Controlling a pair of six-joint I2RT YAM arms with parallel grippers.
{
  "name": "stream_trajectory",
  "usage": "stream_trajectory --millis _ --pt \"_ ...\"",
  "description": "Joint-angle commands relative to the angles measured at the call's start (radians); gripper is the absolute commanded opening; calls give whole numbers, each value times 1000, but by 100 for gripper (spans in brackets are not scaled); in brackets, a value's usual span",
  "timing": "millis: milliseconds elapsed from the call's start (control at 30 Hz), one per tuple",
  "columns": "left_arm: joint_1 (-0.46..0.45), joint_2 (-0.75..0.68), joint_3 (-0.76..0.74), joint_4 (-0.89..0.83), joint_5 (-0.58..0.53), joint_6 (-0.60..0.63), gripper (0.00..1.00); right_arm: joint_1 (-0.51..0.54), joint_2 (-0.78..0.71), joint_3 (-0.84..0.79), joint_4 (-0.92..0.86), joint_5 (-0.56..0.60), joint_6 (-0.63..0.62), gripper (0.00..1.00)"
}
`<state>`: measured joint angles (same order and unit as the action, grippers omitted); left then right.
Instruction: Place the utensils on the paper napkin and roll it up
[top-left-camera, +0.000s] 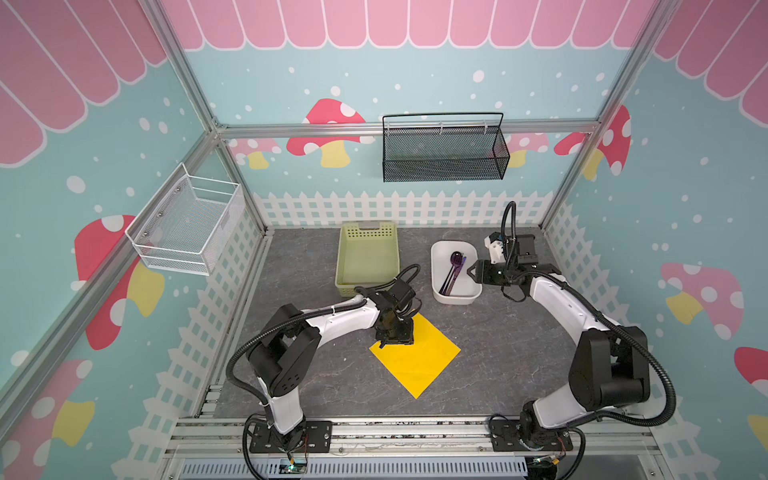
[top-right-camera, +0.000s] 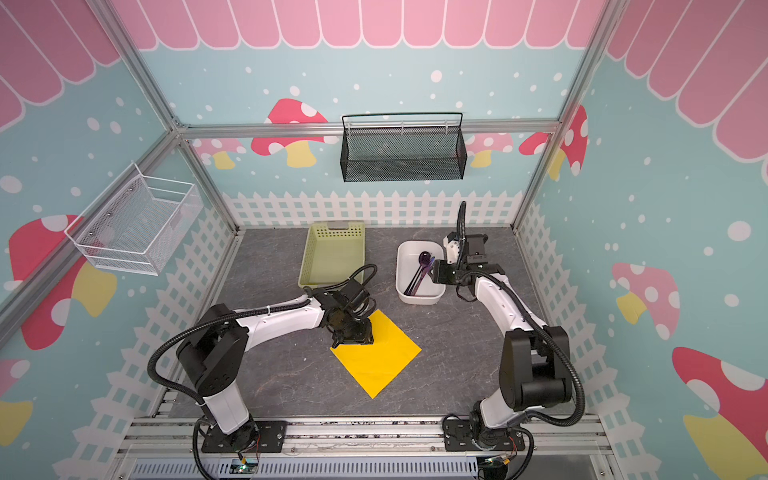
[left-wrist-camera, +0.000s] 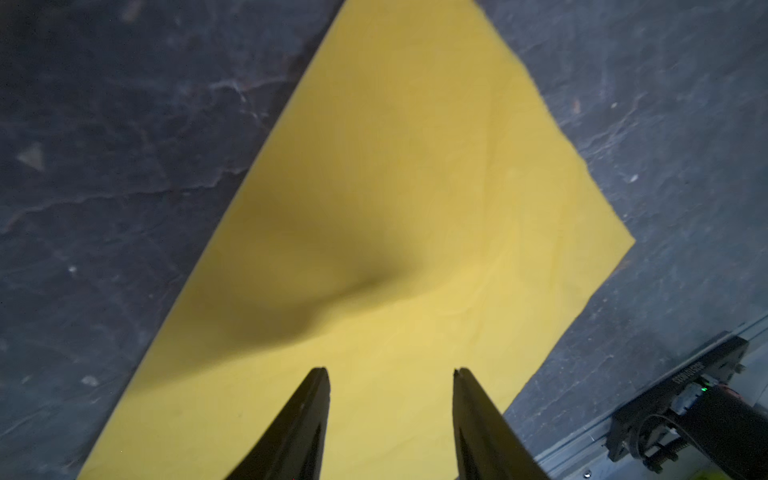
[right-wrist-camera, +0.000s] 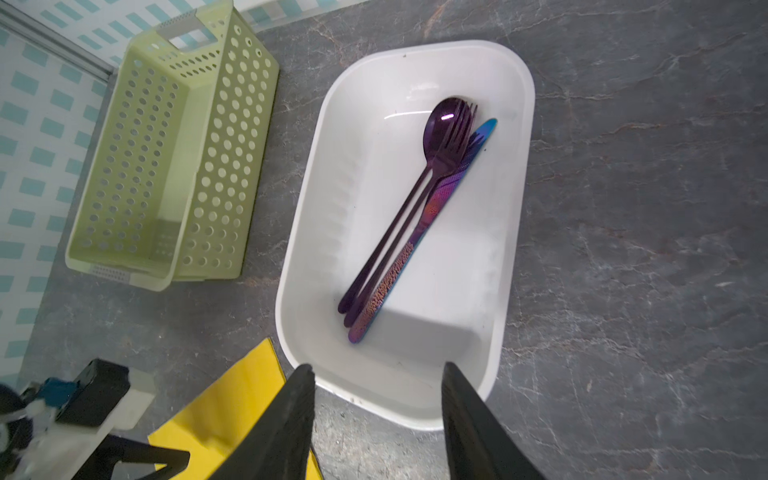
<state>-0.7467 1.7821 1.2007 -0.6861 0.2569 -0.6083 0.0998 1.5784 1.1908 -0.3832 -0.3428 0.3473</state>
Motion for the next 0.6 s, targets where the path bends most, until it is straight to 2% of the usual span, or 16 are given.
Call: stream_trajectory --millis 0,200,400,567 --pt "29 -89 61 -61 -20 44 51 16 67 83 -55 35 8 45" --pt "111 -217 89 -90 -50 156 51 52 186 200 -101 131 36 34" --pt "251 -292 102 -101 -106 334 51 82 299 315 -138 201 66 26" --pt "274 -327 89 -42 -253 503 50 110 395 393 -174 250 96 25"
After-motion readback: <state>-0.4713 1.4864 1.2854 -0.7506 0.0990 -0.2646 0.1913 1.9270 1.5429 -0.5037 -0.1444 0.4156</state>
